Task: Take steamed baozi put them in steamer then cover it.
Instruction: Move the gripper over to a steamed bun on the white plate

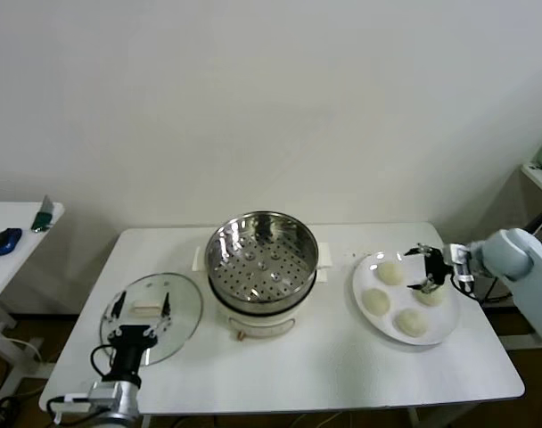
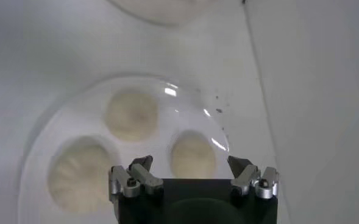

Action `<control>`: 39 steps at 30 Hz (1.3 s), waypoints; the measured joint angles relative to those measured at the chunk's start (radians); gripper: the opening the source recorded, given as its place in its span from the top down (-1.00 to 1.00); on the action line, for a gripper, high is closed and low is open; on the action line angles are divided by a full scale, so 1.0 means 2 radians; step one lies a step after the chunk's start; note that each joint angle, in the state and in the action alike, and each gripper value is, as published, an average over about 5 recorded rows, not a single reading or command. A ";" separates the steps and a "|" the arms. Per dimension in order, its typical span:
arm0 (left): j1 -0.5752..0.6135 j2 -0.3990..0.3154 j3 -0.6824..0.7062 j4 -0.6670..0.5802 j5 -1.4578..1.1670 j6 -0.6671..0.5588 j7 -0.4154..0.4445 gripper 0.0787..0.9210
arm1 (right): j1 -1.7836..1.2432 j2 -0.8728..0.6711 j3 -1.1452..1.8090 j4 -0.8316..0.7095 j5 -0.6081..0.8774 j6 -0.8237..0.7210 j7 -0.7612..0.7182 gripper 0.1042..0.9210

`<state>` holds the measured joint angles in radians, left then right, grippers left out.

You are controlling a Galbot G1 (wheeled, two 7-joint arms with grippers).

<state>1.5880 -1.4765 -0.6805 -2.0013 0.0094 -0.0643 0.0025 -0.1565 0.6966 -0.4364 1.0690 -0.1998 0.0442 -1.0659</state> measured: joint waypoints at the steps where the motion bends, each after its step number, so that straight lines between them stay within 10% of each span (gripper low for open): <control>1: 0.000 0.001 -0.001 0.000 -0.001 0.001 0.000 -0.77 | 0.014 0.007 -0.018 -0.014 -0.003 0.002 -0.004 -0.76; 39: -0.015 0.017 -0.018 0.017 -0.018 0.012 -0.010 -0.77 | 0.107 0.205 -0.106 -0.313 -0.093 0.061 -0.020 -0.72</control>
<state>1.5576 -1.4415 -0.7165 -1.9673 -0.0256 -0.0409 -0.0180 0.0572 1.1075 -0.6483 0.4431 -0.3856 0.1655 -1.1050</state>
